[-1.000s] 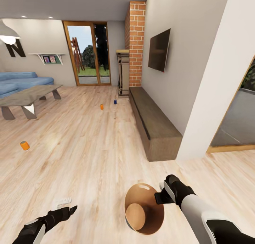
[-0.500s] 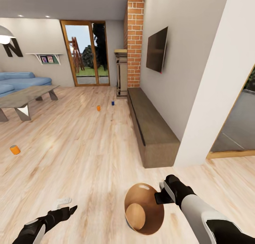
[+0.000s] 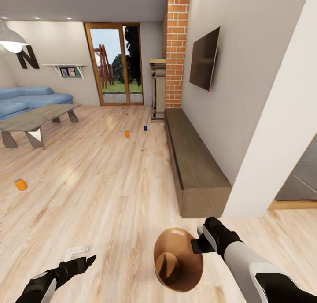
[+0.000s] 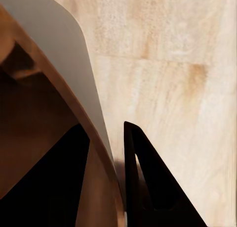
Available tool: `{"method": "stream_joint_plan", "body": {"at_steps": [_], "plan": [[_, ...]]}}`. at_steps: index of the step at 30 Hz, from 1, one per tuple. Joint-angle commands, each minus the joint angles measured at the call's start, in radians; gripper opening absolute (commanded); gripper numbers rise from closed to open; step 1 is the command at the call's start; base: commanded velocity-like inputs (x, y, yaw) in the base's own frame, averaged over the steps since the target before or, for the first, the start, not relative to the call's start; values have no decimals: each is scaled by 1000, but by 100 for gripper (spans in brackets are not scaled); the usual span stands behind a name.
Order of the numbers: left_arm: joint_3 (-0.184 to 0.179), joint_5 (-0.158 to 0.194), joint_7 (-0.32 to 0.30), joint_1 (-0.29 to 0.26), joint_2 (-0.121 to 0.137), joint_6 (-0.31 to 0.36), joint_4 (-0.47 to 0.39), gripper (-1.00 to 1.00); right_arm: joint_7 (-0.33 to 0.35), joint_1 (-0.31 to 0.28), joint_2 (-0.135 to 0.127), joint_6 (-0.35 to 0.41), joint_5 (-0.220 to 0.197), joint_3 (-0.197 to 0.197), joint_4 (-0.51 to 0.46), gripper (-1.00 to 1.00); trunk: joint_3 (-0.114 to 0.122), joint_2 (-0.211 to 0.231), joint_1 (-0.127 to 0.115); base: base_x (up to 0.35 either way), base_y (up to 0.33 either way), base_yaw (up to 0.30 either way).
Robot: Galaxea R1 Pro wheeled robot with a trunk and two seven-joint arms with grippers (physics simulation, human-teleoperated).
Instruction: Put the three can of soda from the living room inside the tash can in the kitchen.
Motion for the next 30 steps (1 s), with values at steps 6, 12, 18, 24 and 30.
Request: {"method": "stream_joint_plan", "body": {"at_steps": [6, 12, 18, 24, 30], "plan": [[0, 0, 0, 0, 0, 0, 0, 100, 1, 0, 0, 1, -28, -5, 0, -100, -6, 0, 0, 180, -36, 190], [0, 0, -1, 0, 5, -7, -13, 100, 1, 0, 0, 2, -28, -5, 0, -100, -11, 0, 0, 30, 68, 192], [0, 0, -2, 0, 8, -6, -17, 100, 1, 0, 0, 2, -28, -5, 0, -100, -17, 0, 0, 4, 262, 193], [0, 0, -2, 0, 9, -6, -17, 100, 1, 0, 0, 2, -28, -5, 0, -100, -23, 0, 0, 13, 312, 193], [0, 0, -2, 0, 9, -6, -17, 100, 1, 0, 1, 2, -28, -5, 1, -100, -28, 0, 0, 120, 302, 190]]}}
